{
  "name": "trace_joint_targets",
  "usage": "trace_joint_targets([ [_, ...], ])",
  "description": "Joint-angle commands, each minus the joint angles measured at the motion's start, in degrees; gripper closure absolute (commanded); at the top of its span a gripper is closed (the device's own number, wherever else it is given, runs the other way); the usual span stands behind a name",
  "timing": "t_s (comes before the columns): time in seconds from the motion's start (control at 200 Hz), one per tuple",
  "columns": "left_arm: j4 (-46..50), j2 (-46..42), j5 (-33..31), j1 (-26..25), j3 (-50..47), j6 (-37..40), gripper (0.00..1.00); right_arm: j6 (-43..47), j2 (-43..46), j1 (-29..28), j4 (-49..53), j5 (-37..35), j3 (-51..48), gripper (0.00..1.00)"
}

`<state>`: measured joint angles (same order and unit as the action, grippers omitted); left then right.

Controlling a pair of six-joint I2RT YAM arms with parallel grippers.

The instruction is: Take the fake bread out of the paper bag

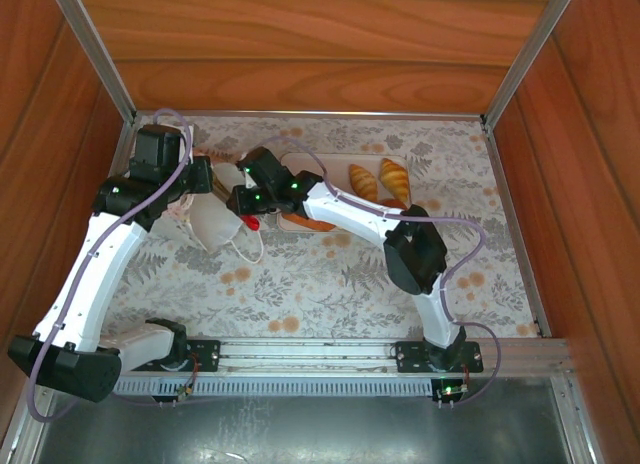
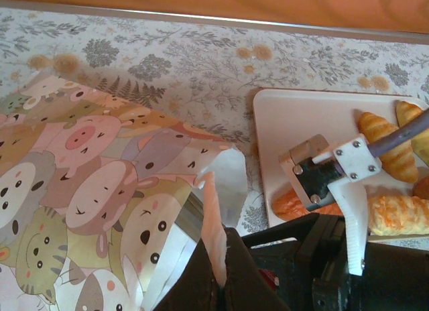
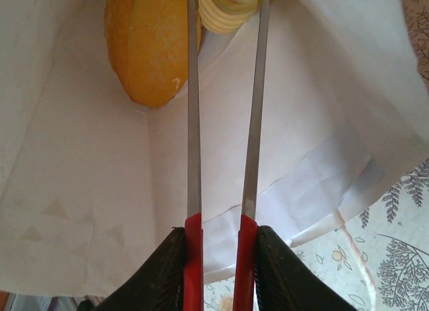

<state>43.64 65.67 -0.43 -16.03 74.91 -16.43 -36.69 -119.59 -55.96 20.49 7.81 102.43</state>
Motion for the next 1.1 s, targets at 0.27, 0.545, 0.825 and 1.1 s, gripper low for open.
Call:
trace_joint_targets([
  [0.27, -0.7, -0.6, -1.3, 0.4, -0.2, -0.9, 1.00, 3.9, 9.3, -1.4, 0.3, 4.3, -5.7, 0.71],
  [0.545, -0.7, -0.3, -1.7, 0.4, 0.1, -0.8, 1.00, 5.1, 10.1, -1.4, 2.4, 5.2, -6.9, 0.71],
  [0.825, -0.7, -0.5, -2.0, 0.4, -0.2, -0.8, 1.00, 4.6, 11.6, -1.4, 1.6, 6.6, -7.7, 0.71],
  [1.1, -0.7, 0.1, -1.7, 0.4, 0.4, -0.8, 1.00, 5.2, 12.1, -1.4, 2.5, 7.4, -8.0, 0.71],
])
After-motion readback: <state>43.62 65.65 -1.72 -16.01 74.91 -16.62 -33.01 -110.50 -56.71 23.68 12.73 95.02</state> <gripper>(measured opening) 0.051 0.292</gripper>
